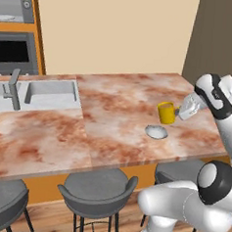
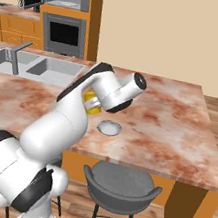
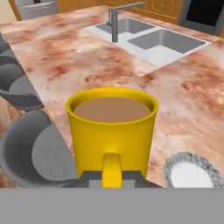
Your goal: Pick the cup of tea, navigate to the dining table, and place it on the saucer.
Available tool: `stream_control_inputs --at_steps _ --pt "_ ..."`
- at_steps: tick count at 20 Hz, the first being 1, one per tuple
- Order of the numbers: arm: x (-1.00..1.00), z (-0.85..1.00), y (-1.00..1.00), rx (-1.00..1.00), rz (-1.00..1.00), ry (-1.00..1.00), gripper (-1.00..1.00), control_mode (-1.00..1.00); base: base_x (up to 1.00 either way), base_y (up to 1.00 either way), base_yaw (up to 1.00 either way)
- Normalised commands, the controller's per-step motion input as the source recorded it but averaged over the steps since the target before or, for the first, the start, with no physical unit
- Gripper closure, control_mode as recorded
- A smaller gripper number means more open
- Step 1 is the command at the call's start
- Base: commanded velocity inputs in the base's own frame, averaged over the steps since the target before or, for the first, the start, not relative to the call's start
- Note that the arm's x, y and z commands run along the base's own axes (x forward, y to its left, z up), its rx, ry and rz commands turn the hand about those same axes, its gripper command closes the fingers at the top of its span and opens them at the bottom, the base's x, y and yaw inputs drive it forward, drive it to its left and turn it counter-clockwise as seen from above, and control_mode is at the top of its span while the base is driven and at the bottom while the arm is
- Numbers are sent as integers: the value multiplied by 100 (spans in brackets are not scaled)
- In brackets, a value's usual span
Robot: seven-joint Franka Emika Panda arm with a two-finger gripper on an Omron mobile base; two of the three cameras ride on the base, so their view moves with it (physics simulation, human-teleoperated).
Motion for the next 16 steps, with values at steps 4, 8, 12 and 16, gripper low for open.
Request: stream_control_inputs --at_steps 4,8,12,16 --pt "0 -44 0 0 -17 -3 100 -100 0 0 0" --pt "12 -36 -1 5 -21 -7 100 -100 0 0 0" --pt "33 -15 -7 10 -21 -6 100 -100 0 0 0" --pt "45 0 -6 2 -15 0 100 -100 0 0 0"
